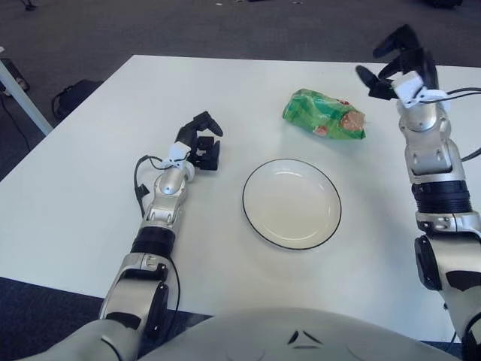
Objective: Put the snack into the plate.
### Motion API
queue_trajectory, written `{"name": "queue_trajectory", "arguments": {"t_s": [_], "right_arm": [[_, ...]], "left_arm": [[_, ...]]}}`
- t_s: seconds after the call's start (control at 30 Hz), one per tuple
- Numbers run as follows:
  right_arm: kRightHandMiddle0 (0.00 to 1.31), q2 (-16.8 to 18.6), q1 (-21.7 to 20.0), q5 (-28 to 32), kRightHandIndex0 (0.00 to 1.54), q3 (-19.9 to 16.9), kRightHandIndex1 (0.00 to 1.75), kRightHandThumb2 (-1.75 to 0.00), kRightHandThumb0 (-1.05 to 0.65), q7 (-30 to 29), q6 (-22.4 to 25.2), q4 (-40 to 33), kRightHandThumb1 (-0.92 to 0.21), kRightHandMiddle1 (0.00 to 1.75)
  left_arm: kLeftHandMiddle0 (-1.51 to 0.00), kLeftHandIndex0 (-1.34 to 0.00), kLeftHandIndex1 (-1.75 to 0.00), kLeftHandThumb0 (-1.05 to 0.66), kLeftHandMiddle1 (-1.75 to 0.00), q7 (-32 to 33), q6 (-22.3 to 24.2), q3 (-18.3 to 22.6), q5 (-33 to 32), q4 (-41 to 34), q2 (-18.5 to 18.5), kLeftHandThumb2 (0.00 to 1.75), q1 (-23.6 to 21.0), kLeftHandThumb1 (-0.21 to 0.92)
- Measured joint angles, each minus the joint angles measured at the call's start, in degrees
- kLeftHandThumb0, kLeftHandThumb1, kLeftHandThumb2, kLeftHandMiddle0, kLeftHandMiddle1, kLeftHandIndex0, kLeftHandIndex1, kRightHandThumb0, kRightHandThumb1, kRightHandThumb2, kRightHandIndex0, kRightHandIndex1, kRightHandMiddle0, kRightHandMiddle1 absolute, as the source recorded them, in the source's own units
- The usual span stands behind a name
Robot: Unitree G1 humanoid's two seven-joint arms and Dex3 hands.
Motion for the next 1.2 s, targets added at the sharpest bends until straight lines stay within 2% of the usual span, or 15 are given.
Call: {"name": "queue_trajectory", "arguments": {"t_s": [0.1,0.2,0.27,0.43,0.6,0.83,0.9,1.0,1.2], "right_arm": [[0.06,0.0,-1.28,-1.47,0.13,1.88,1.37,-0.59,-0.58,0.22,-3.09,2.46,-0.85,1.54],[0.02,-0.16,-2.87,-3.27,0.09,3.52,1.29,-0.62,-0.69,0.33,-5.68,5.25,-0.84,1.34],[0.01,-0.74,-4.3,-5.09,0.04,5.12,1.17,-0.59,-0.75,0.48,-7.65,7.84,-0.88,1.17],[0.0,-2.15,-7.76,-8.92,0.01,8.57,0.96,-0.58,-0.8,0.68,-12.42,14.36,-0.91,0.99],[0.0,-2.54,-11.24,-12.12,0.0,11.89,0.62,-0.67,-0.87,-0.07,-16.62,22.35,-0.92,0.8],[0.0,-2.75,-11.28,-14.14,0.0,14.65,0.29,-0.85,-0.99,1.71,-19.29,23.01,-0.92,0.53],[0.0,-2.75,-11.29,-14.19,0.0,15.19,0.14,-0.9,-1.03,2.62,-19.96,23.01,-0.92,0.44],[0.0,-2.75,-11.32,-14.2,0.0,15.83,0.05,-0.95,-1.04,4.38,-20.51,23.16,-0.92,0.35],[0.0,-2.7,-12.03,-14.2,0.0,17.11,0.0,-0.99,-1.05,9.37,-19.88,24.43,-0.92,0.24]], "left_arm": [[-1.36,-0.67,-1.75,-0.51,-1.75,0.09,-0.41,-0.05,0.04,0.18,0.0,1.4,-0.09,0.25],[-1.36,-0.67,-1.75,-0.51,-1.75,0.33,-0.88,-0.13,0.11,0.3,-0.01,1.4,-0.21,0.25],[-1.36,-0.67,-1.75,-0.51,-1.75,0.58,-1.02,-0.19,0.22,0.42,-0.01,1.4,-0.26,0.25],[-1.37,-0.68,-1.75,-0.51,-1.75,1.45,-1.25,-0.32,0.71,0.68,-0.06,1.41,-0.44,0.24],[-1.37,-0.68,-1.75,-0.52,-1.75,1.74,-1.4,-0.5,1.17,0.79,-0.07,1.42,-0.48,0.24],[-1.37,-0.69,-1.75,-0.52,-1.75,1.79,-1.53,-0.4,1.07,1.39,-0.11,1.42,-0.72,0.23],[-1.37,-0.69,-1.75,-0.52,-1.75,1.79,-1.55,-0.28,0.91,1.63,-0.16,1.43,-0.84,0.22],[-1.37,-0.7,-1.75,-0.53,-1.75,1.84,-1.57,-0.09,0.81,1.83,-0.22,1.45,-0.93,0.21],[-1.37,-0.72,-1.75,-0.54,-1.75,2.55,-1.57,-0.09,0.89,1.78,-0.23,1.47,-0.93,0.19]]}}
